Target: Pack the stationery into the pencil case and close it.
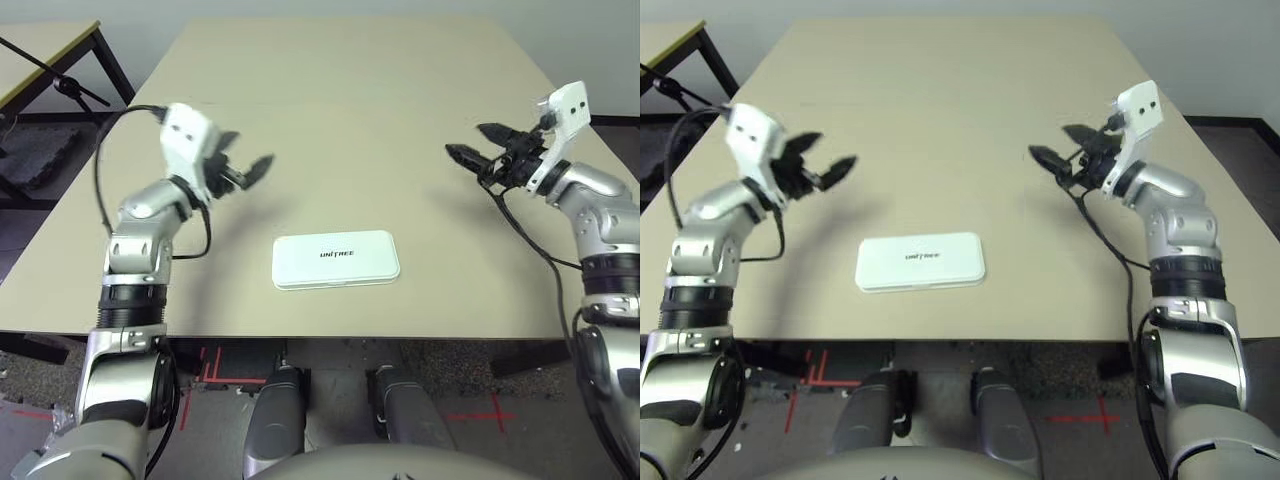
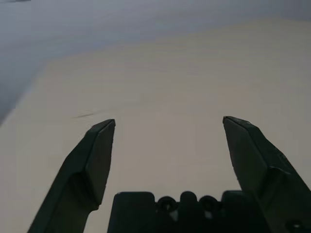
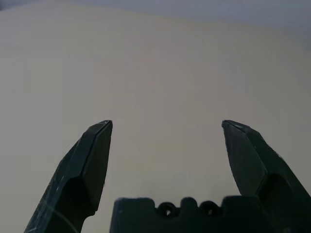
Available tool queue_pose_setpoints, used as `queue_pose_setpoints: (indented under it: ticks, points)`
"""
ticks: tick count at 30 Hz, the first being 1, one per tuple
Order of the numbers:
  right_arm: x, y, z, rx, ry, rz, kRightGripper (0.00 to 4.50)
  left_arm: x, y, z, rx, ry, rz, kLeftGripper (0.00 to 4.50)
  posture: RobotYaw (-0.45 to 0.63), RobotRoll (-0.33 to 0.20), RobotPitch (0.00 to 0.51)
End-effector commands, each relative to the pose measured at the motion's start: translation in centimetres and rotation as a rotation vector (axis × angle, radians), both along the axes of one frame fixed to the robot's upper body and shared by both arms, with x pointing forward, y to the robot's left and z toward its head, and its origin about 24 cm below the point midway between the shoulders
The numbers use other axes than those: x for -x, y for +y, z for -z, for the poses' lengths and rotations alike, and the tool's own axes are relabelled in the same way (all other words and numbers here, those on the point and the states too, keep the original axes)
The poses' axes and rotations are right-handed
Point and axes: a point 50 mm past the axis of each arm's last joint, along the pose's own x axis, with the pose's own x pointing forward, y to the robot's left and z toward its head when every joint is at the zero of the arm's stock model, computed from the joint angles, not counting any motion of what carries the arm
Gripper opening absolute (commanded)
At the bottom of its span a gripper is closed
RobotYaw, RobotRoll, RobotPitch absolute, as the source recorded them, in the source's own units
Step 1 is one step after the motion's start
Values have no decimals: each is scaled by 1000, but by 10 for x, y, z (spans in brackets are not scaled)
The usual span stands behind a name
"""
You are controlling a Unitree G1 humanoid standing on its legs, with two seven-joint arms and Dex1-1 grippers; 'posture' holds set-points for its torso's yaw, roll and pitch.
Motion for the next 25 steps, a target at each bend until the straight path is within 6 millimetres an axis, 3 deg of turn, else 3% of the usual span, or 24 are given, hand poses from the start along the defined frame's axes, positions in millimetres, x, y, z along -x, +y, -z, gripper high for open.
queue_pose_setpoints:
  ticks: [1,9,25]
  points:
    - [2,-26,13,-9,-7,249,4500,-2,25,10,107,-8,-167,4463,41,0,116]
    - [15,-54,31,-47,-9,537,4500,0,57,22,150,-36,-384,4463,36,0,128]
    - [21,-53,46,-43,10,539,4500,-3,52,32,139,-18,-372,4463,20,0,140]
